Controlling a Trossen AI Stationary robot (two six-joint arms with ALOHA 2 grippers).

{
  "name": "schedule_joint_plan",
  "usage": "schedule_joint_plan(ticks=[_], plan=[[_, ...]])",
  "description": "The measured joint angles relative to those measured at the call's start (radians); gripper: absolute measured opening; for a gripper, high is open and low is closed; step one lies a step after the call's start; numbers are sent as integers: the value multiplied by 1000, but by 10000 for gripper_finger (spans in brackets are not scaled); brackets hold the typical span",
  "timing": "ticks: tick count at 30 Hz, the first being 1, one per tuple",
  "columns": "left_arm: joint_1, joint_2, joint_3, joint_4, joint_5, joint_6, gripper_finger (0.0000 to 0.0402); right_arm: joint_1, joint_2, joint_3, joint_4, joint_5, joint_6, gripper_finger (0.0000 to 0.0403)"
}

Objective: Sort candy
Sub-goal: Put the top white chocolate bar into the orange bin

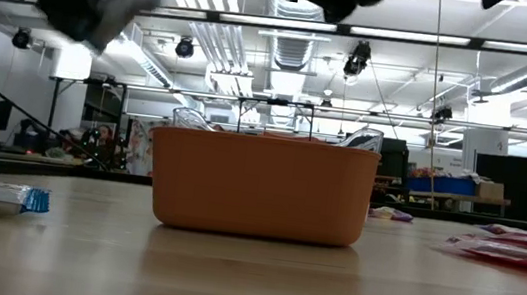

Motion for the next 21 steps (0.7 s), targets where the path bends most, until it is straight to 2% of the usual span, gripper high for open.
schedule_joint_plan(ticks=[5,9,13,18,21], plan=[[32,6,1,243,-1,237,4,-21,72,19,163,-1,-69,154],[49,50,2,365,4,342,4,-44,128,56,247,0,-61,179],[67,107,2,430,7,397,5,-62,169,100,279,-4,-49,202],[94,167,2,518,9,414,6,-82,212,150,281,-112,-35,216],[108,191,2,542,31,421,6,-92,231,163,273,-127,-18,214]])
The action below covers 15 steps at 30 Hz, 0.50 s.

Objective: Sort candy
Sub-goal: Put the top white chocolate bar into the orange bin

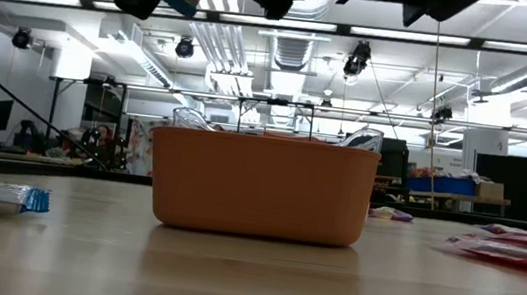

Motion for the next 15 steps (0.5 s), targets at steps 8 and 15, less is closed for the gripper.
schedule_joint_plan(ticks=[8,15], plan=[[12,16,0,15,26,0,7,-11,1,-3,-7,-11,6,148],[19,10,0,-2,18,-27,17,-19,-4,-3,-33,-21,33,27]])
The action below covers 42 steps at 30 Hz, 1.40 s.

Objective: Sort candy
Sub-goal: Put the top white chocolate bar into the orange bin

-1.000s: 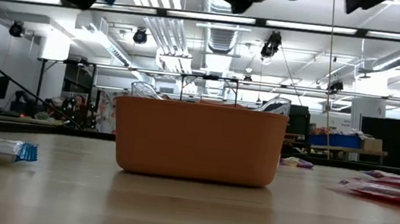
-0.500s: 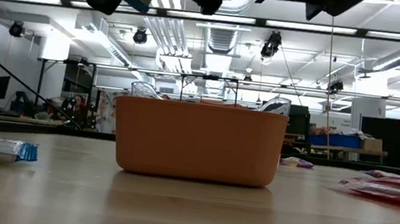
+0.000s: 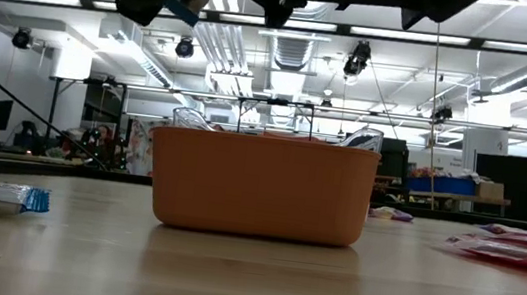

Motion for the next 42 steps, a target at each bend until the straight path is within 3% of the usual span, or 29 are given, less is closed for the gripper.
schedule_joint_plan(ticks=[10,16,22,28,34,42], plan=[[15,-28,11,-125,7,-63,105,-3,-66,0,-151,17,41,28],[16,-66,52,-351,3,-117,139,-2,-128,0,-442,14,136,28],[16,-92,89,-464,-19,-139,142,7,-143,0,-763,-11,255,28],[21,-93,101,-471,-32,-124,137,47,-136,20,-930,-13,302,35],[23,-91,100,-471,-96,-123,137,58,-135,36,-945,-11,360,71],[23,-91,99,-470,-99,-123,136,58,-131,47,-937,-9,362,129]])
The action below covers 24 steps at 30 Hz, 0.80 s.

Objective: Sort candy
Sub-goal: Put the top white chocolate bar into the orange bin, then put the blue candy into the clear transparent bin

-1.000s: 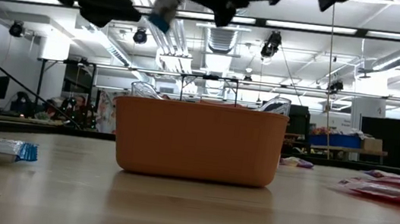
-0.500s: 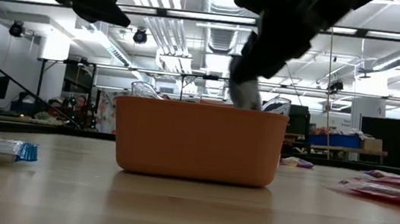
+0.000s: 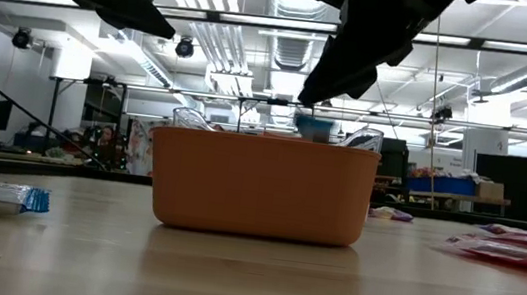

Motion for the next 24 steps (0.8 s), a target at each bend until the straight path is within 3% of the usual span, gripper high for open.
schedule_joint_plan(ticks=[13,24], plan=[[0,0,-1,0,-1,13,136,-1,-8,0,-18,-3,-1,163],[0,0,44,-95,-19,15,136,-1,-80,0,-242,-4,212,146]])
